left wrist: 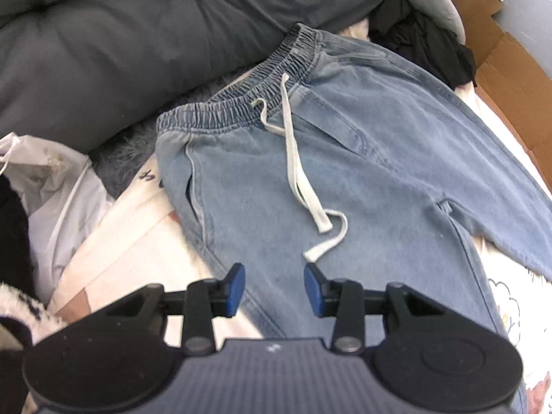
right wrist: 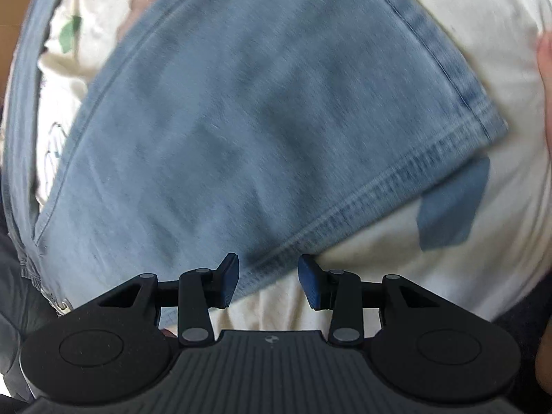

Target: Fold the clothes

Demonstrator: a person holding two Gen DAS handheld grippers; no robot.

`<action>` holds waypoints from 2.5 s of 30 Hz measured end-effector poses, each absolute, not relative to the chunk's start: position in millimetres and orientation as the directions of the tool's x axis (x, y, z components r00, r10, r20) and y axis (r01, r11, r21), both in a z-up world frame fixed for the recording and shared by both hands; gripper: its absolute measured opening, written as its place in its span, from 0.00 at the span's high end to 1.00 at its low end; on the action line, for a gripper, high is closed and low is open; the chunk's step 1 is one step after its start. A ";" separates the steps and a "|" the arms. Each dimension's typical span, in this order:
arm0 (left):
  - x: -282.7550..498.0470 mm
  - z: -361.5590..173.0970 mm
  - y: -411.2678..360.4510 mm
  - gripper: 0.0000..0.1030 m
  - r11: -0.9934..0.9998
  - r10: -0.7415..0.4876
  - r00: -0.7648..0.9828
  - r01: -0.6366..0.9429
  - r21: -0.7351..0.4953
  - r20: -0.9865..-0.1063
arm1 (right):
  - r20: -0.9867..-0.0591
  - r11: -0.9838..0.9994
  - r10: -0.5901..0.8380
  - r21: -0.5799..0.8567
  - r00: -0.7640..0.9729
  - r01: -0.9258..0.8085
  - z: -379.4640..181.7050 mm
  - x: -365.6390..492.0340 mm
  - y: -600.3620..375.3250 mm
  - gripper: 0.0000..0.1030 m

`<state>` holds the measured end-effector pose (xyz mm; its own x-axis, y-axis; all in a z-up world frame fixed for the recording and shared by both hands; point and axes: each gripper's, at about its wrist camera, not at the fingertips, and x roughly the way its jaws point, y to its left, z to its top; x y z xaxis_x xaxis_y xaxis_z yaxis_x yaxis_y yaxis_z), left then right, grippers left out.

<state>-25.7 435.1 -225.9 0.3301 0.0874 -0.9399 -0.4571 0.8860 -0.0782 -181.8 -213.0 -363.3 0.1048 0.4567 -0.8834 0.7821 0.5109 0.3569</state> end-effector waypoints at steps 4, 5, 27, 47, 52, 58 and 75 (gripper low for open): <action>-33.7 -218.6 428.0 0.60 0.890 0.092 0.324 -0.451 -0.068 -0.942 | -0.874 0.458 0.472 0.356 0.116 0.815 -371.3 -190.0 -215.3 0.56; -35.3 -216.7 425.9 0.60 0.891 0.093 0.324 -0.449 -0.067 -0.942 | -0.870 0.442 0.478 0.357 0.121 0.823 -373.7 -192.1 -215.9 0.55; -56.3 -202.8 408.1 0.59 0.902 0.097 0.321 -0.428 -0.053 -0.942 | -0.882 0.269 0.374 0.398 0.286 0.877 -365.7 -214.8 -229.5 0.56; -71.3 -207.8 415.4 0.59 0.884 0.090 0.285 -0.464 -0.055 -0.954 | -0.872 0.293 0.344 0.453 0.350 0.842 -357.4 -210.6 -229.4 0.98; -73.2 -208.7 414.8 0.59 0.874 0.080 0.287 -0.481 -0.071 -0.955 | -0.856 0.311 0.339 0.494 0.391 0.812 -345.1 -201.9 -233.8 0.98; -81.6 -200.2 408.9 0.59 0.884 0.066 0.276 -0.462 -0.072 -0.959 | -0.841 0.261 0.383 0.495 0.382 0.829 -355.9 -213.4 -237.8 0.94; -70.4 -226.2 422.4 0.58 0.830 0.025 0.260 -0.544 -0.125 -0.965 | -0.872 0.490 0.360 0.479 0.331 0.728 -322.6 -175.7 -224.3 0.98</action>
